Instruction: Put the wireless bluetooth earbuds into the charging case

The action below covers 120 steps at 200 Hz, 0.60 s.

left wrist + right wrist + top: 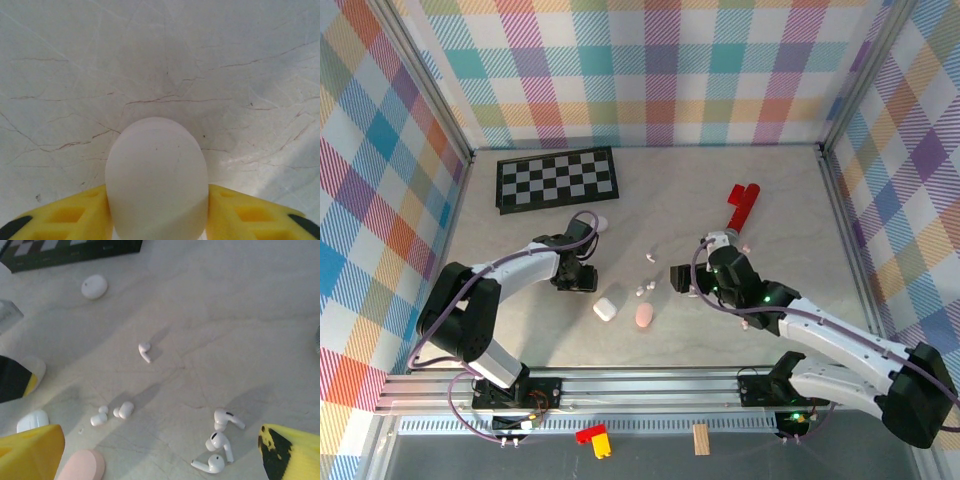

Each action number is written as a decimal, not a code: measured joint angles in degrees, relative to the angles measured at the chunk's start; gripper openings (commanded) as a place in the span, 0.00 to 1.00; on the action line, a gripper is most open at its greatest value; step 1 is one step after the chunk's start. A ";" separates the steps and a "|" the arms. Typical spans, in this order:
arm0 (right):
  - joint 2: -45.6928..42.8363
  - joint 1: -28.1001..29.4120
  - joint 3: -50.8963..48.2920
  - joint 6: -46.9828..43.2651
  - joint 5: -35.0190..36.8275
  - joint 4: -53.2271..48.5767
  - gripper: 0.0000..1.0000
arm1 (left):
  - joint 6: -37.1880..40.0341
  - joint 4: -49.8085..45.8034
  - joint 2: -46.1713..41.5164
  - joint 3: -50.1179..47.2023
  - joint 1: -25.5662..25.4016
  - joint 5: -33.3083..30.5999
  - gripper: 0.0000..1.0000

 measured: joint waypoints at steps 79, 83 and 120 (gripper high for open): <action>1.09 -1.11 5.51 -1.97 -12.83 -5.09 0.99 | 3.91 2.67 -7.13 0.68 -0.55 6.56 0.42; 1.09 -1.11 5.53 -1.97 -13.77 -5.05 0.99 | 4.35 3.34 -8.09 0.68 -0.55 7.54 0.42; 2.19 -2.23 8.55 -1.57 -24.15 -5.29 0.99 | 10.01 13.05 -16.79 -1.86 -0.81 16.70 0.43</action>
